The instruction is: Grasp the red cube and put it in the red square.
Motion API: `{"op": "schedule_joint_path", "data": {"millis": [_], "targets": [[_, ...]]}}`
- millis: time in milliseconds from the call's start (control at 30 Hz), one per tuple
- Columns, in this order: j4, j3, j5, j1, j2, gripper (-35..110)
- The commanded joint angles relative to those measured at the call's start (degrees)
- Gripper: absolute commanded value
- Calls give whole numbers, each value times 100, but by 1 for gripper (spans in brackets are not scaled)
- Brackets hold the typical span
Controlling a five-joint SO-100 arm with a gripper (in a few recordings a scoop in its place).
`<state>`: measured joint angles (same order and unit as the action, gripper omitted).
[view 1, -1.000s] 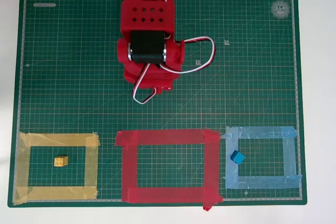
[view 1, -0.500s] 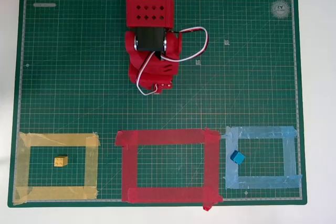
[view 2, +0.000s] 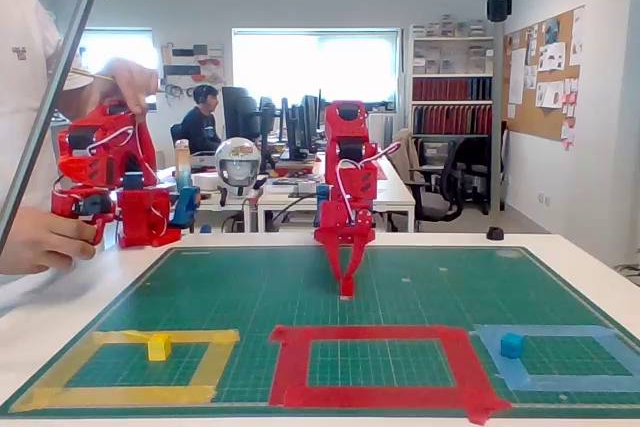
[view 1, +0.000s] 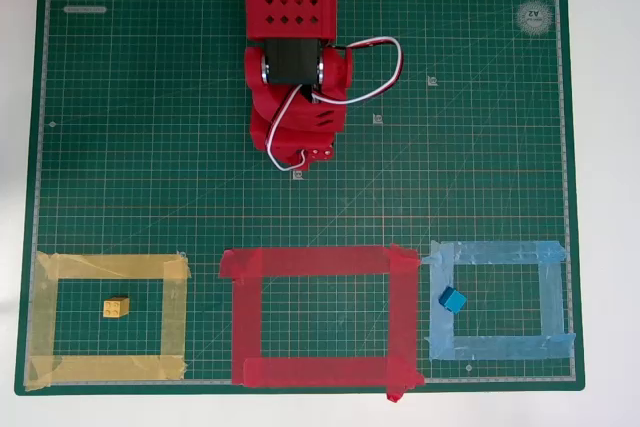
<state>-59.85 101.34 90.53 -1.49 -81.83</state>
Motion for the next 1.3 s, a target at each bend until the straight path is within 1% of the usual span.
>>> {"op": "schedule_joint_path", "data": {"millis": [0,467,1267], "targets": [[-9,-44,44,-70,-475,7],[-9,193,44,-70,-686,12],[-9,132,26,-246,-308,12]]}}
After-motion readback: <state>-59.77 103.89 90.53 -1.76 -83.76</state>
